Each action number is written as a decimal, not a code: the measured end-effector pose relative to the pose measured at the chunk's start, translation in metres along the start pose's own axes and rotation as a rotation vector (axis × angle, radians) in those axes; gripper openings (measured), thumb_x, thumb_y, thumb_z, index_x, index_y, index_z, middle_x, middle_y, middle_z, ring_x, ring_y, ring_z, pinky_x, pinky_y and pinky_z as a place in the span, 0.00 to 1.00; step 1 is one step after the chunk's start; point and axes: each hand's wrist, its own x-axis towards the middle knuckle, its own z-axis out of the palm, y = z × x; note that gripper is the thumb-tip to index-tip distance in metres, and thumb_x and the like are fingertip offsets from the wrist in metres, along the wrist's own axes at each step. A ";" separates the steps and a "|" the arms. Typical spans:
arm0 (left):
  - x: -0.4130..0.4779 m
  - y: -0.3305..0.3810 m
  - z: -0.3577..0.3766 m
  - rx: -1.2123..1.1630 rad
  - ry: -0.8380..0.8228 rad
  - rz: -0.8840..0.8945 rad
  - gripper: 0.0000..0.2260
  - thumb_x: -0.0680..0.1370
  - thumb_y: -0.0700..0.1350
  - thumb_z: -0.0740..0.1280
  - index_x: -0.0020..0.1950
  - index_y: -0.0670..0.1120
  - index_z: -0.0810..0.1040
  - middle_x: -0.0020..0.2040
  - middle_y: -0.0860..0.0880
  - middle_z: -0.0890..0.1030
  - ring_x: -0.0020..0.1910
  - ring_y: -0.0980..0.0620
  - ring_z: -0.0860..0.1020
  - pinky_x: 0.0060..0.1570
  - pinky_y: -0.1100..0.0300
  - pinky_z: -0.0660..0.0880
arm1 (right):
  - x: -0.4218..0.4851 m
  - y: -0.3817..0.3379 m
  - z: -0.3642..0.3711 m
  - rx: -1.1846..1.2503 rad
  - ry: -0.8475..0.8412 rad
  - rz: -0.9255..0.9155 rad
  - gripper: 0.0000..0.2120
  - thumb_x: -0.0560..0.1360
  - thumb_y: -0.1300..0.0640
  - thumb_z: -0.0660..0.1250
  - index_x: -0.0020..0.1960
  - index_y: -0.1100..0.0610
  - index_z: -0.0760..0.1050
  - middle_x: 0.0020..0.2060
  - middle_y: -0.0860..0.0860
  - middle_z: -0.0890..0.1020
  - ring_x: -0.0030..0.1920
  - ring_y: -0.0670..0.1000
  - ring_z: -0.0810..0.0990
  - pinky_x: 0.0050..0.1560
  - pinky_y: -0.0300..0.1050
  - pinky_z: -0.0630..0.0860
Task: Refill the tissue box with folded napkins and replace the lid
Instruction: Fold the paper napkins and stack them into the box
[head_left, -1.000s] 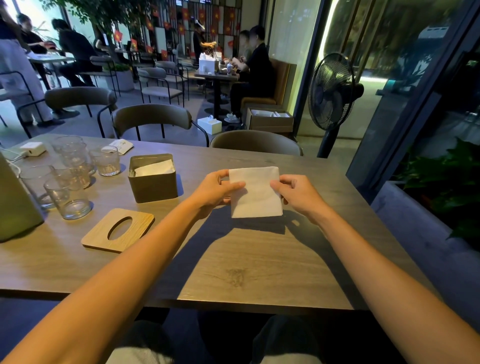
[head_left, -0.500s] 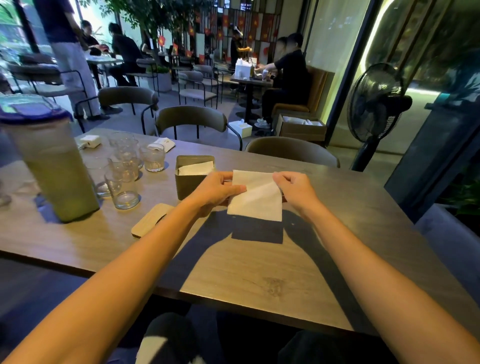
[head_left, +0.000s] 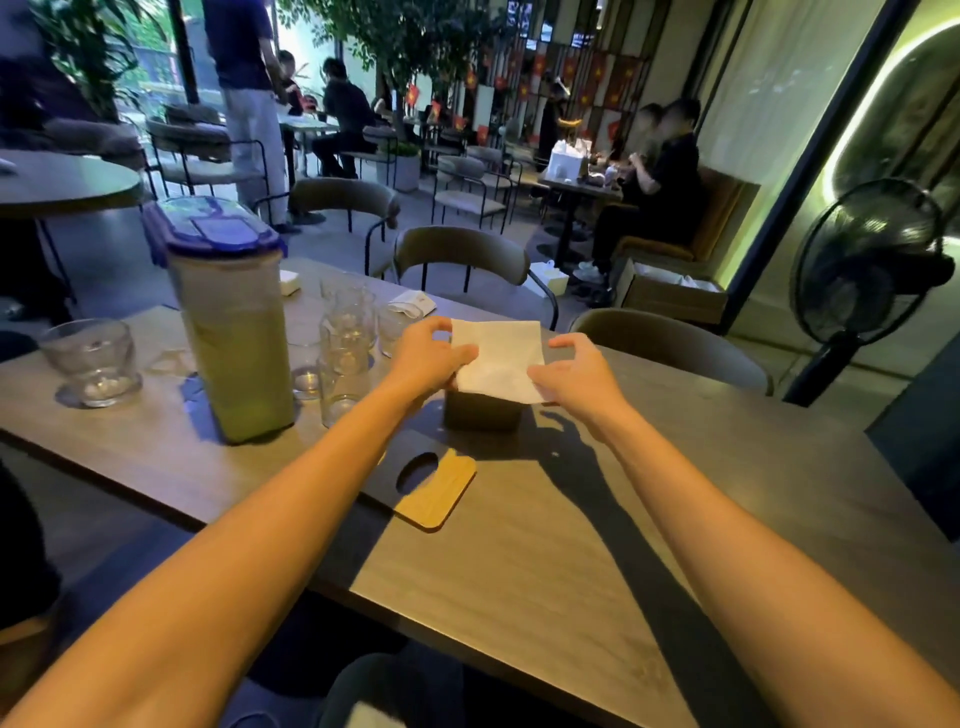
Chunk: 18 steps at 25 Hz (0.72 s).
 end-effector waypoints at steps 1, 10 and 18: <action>0.007 -0.001 -0.002 0.043 0.023 0.034 0.19 0.77 0.43 0.71 0.67 0.47 0.71 0.51 0.42 0.81 0.48 0.46 0.82 0.44 0.52 0.83 | 0.007 -0.003 0.004 -0.045 0.000 -0.018 0.20 0.78 0.62 0.70 0.66 0.53 0.67 0.44 0.57 0.83 0.43 0.52 0.83 0.39 0.43 0.80; 0.045 -0.011 0.006 0.758 0.036 0.286 0.25 0.77 0.49 0.71 0.72 0.51 0.67 0.55 0.44 0.81 0.54 0.44 0.80 0.55 0.47 0.79 | 0.051 -0.001 0.030 -0.649 -0.043 -0.241 0.08 0.77 0.64 0.68 0.53 0.59 0.86 0.47 0.56 0.85 0.45 0.55 0.84 0.38 0.39 0.78; 0.059 -0.005 0.014 0.967 -0.021 0.347 0.19 0.76 0.54 0.71 0.64 0.50 0.74 0.62 0.43 0.74 0.60 0.44 0.74 0.58 0.52 0.74 | 0.069 0.003 0.034 -0.846 -0.068 -0.156 0.12 0.75 0.63 0.71 0.57 0.55 0.84 0.54 0.56 0.84 0.50 0.56 0.83 0.49 0.51 0.83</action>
